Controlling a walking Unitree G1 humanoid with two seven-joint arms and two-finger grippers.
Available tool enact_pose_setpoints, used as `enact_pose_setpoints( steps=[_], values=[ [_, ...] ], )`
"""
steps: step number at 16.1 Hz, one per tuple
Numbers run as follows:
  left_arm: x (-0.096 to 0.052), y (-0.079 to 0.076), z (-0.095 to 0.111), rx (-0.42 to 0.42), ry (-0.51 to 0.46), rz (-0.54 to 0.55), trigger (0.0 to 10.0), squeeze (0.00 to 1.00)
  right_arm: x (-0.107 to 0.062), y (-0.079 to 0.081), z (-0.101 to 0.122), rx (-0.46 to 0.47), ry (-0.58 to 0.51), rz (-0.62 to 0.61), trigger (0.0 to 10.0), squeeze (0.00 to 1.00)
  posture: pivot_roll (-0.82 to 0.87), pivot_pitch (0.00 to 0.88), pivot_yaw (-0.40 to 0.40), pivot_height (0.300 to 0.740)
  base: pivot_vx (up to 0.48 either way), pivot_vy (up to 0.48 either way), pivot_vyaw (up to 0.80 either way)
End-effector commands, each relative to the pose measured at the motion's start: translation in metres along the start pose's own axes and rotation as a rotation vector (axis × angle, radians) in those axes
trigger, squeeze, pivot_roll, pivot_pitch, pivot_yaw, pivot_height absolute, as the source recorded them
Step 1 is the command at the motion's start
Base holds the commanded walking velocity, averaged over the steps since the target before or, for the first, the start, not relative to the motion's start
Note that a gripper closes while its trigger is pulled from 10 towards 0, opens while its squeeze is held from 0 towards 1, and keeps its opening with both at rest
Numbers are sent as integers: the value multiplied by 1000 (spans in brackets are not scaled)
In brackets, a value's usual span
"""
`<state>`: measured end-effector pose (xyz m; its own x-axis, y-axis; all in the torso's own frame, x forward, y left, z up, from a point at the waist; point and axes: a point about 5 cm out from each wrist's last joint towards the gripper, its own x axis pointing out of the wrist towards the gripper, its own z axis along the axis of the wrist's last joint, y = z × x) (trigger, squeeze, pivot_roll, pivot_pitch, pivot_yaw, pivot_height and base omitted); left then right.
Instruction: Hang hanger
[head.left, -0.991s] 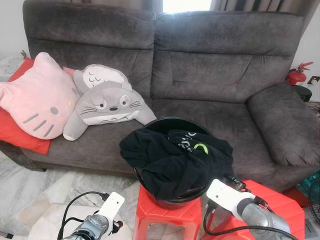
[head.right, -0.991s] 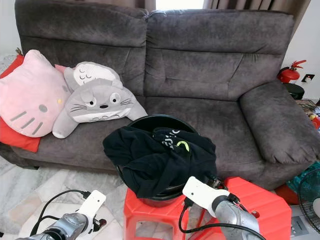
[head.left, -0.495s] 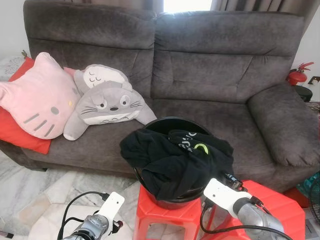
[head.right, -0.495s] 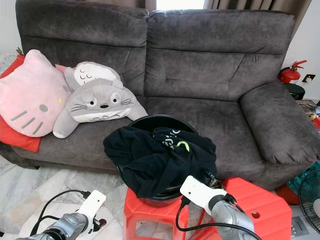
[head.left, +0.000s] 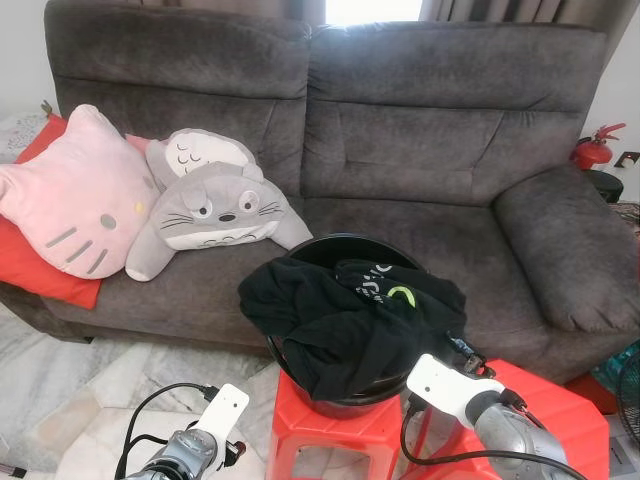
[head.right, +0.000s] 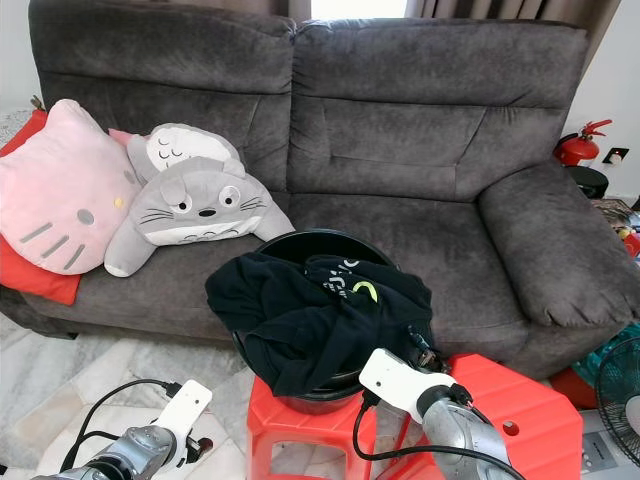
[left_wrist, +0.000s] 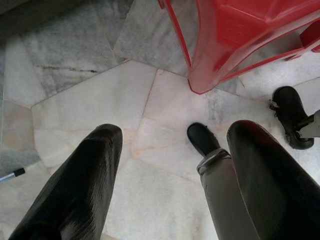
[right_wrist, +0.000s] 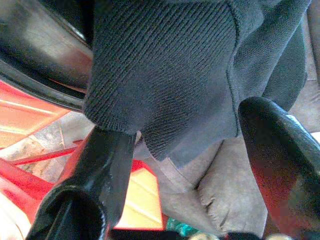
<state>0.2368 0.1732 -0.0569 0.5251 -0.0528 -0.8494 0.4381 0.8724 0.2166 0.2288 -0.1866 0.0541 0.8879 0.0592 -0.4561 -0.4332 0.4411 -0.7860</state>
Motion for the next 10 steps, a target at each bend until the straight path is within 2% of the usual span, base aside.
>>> enact_pose_setpoints(
  steps=[1,4,5,6,10],
  values=[
    [0,2,4,15,-11,5,10000,0,1,-4,-1,-14,-8,-22,10000,0,-206,0,-31,740,0,0,0],
    [0,2,4,15,-11,5,10000,0,0,-7,0,-14,-19,-46,10000,0,-206,0,-31,740,0,0,0],
    [0,2,4,16,-11,6,10000,0,-1,-8,2,-13,-26,-51,588,0,-206,0,-31,740,0,0,0],
    [0,2,4,16,-11,6,10000,0,-1,-8,2,-13,-29,-52,0,0,-206,0,-31,740,0,0,0],
    [0,1,4,15,-12,7,10000,0,-1,-8,3,-10,-35,-54,0,0,-207,0,-34,740,0,0,0]
  ],
)
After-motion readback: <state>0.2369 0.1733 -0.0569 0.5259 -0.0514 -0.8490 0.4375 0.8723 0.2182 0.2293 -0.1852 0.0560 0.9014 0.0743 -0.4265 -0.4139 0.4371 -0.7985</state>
